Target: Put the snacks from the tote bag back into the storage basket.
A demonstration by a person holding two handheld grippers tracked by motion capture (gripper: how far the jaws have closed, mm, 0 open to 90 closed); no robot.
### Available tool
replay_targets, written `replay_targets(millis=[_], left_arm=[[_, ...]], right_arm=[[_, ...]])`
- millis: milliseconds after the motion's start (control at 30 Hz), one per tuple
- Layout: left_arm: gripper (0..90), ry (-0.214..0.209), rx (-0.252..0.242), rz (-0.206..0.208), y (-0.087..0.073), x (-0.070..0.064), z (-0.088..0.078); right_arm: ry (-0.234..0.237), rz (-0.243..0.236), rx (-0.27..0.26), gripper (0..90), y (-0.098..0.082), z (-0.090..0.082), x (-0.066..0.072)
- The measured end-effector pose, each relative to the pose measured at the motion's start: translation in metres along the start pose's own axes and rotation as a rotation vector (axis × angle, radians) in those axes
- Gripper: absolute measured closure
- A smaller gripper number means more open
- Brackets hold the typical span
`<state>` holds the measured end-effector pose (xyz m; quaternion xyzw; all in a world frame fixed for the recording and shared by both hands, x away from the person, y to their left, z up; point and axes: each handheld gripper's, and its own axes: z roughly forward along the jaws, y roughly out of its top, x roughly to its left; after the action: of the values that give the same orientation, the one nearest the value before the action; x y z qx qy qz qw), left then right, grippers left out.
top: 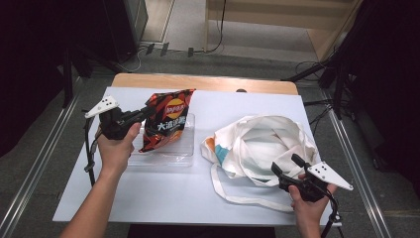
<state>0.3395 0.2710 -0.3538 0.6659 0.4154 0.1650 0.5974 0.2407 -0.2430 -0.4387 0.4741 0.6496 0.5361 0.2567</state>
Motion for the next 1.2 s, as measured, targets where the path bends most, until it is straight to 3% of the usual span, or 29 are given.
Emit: replay_targets(millis=[67,167,333,500,633,733,800,967,1100,1200], left_arm=[[86.4,0.043,0.017,0.000,-0.003,0.002,-0.001],[68.8,0.103,0.043,0.006,-0.009,0.001,-0.003],[49.8,0.200,0.093,-0.050,-0.027,0.003,-0.005],[43.6,0.283,0.148,-0.085,-0.047,0.001,0.000],[40.9,0.327,0.140,-0.113,-0.051,-0.002,0.000],[45.7,0.348,0.122,-0.117,-0.049,-0.002,-0.001],[57.1,0.365,0.117,-0.081,-0.046,-0.002,-0.003],[85.9,0.331,0.135,-0.069,-0.033,0.006,-0.008],[90.0,0.345,0.182,-0.019,-0.023,0.015,-0.008],[90.0,0.346,0.199,-0.026,-0.015,0.027,-0.008]], right_arm=[[0.000,0.000,0.002,19.0,0.000,0.000,0.000],[-0.001,0.002,0.002,19.0,-0.001,0.000,-0.001],[-0.004,0.005,0.010,19.0,-0.001,0.001,-0.001],[-0.010,0.007,0.012,19.1,-0.002,0.001,-0.001],[-0.013,0.003,0.014,19.1,-0.002,0.000,-0.001],[-0.018,0.012,0.013,19.2,-0.002,0.000,-0.003],[-0.021,0.014,0.013,19.2,-0.003,0.000,-0.004],[-0.025,0.019,0.016,19.6,-0.003,-0.001,-0.005],[-0.024,0.015,0.024,19.8,-0.004,0.001,-0.004],[-0.025,0.016,0.029,20.0,-0.005,0.003,-0.004]])
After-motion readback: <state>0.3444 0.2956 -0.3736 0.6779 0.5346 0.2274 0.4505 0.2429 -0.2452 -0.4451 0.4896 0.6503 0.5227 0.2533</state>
